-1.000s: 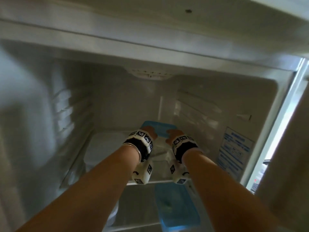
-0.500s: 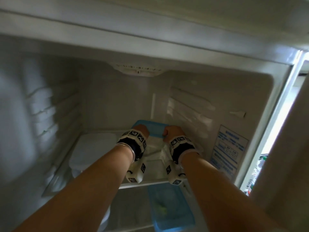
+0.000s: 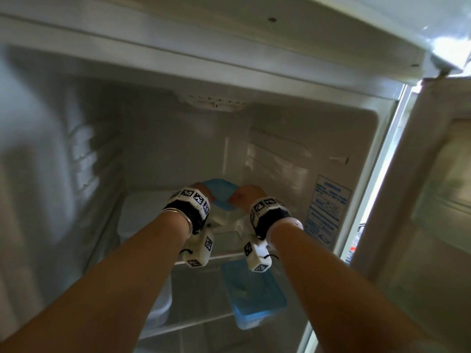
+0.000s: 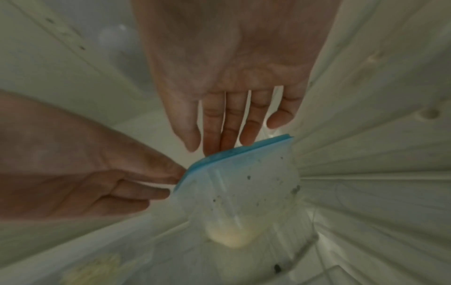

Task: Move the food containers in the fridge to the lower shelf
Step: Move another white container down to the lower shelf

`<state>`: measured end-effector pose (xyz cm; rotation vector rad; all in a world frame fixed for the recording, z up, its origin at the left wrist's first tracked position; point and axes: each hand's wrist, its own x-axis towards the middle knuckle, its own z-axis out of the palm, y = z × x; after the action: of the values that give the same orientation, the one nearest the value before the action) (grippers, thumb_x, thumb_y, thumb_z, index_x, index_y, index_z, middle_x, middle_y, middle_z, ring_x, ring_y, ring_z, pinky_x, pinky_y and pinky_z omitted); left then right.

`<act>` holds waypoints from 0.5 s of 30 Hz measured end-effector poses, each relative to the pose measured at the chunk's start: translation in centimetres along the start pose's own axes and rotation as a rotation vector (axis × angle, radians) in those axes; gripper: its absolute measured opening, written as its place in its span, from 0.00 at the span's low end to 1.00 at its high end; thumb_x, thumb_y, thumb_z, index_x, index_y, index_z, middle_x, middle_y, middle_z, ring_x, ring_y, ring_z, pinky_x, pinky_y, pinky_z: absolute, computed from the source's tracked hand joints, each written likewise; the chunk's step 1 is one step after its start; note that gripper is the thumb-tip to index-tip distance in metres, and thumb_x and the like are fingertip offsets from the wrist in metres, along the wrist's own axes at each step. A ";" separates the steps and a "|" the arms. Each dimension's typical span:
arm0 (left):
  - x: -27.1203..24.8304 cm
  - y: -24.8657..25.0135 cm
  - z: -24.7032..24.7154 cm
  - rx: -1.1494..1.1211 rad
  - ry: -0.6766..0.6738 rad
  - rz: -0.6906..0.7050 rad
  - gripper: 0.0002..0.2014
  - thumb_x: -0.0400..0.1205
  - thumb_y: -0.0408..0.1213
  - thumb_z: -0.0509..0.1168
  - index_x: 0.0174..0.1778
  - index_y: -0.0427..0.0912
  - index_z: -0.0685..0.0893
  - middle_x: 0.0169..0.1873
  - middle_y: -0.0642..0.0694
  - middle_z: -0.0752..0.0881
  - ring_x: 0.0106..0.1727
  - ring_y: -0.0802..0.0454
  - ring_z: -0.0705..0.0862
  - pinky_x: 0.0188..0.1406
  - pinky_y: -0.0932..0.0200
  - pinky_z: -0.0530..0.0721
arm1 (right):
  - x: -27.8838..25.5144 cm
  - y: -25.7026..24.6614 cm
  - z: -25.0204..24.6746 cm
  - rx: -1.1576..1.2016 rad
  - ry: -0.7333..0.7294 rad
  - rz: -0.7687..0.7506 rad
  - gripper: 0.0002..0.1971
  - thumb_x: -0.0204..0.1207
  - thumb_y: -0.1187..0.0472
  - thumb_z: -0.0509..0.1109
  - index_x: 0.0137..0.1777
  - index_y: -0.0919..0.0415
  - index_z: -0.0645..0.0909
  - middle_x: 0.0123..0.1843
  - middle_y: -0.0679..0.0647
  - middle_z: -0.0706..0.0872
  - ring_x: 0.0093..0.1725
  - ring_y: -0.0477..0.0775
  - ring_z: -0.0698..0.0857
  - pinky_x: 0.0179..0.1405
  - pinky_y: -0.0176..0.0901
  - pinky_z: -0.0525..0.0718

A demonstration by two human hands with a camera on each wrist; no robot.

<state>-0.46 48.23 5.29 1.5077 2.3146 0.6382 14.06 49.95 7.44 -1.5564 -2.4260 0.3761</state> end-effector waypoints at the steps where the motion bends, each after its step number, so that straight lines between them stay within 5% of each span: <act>1: -0.1 0.0 -0.1 -0.008 0.003 0.017 0.20 0.83 0.37 0.62 0.70 0.33 0.78 0.70 0.36 0.80 0.71 0.41 0.78 0.70 0.53 0.77 | 0.4 0.3 -0.3 0.032 0.004 0.049 0.19 0.80 0.52 0.63 0.67 0.58 0.82 0.71 0.56 0.81 0.69 0.58 0.80 0.66 0.40 0.77; 5: 0.3 -0.1 -0.3 -0.002 -0.017 0.012 0.20 0.83 0.37 0.62 0.70 0.34 0.79 0.70 0.37 0.79 0.72 0.42 0.78 0.72 0.53 0.76 | 2.1 1.2 -0.7 0.040 -0.032 0.152 0.23 0.84 0.53 0.56 0.76 0.62 0.71 0.77 0.60 0.74 0.74 0.61 0.75 0.71 0.46 0.73; 12: 1.4 -0.1 -0.2 0.105 0.011 0.006 0.27 0.82 0.43 0.63 0.77 0.38 0.70 0.77 0.42 0.73 0.76 0.46 0.74 0.73 0.59 0.72 | 6.1 2.4 1.7 0.127 -0.142 0.210 0.36 0.80 0.40 0.58 0.82 0.61 0.57 0.83 0.59 0.62 0.80 0.62 0.66 0.78 0.57 0.66; 15: 1.3 0.0 -0.7 0.202 -0.041 -0.046 0.26 0.83 0.43 0.62 0.76 0.36 0.71 0.76 0.41 0.73 0.75 0.46 0.74 0.73 0.60 0.72 | 6.6 2.3 2.0 0.133 -0.124 0.202 0.34 0.79 0.39 0.59 0.78 0.62 0.64 0.77 0.61 0.72 0.73 0.63 0.75 0.69 0.54 0.74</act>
<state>-1.28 49.27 5.88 1.5312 2.4360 0.3669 12.65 56.70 5.19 -1.7707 -2.2830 0.6759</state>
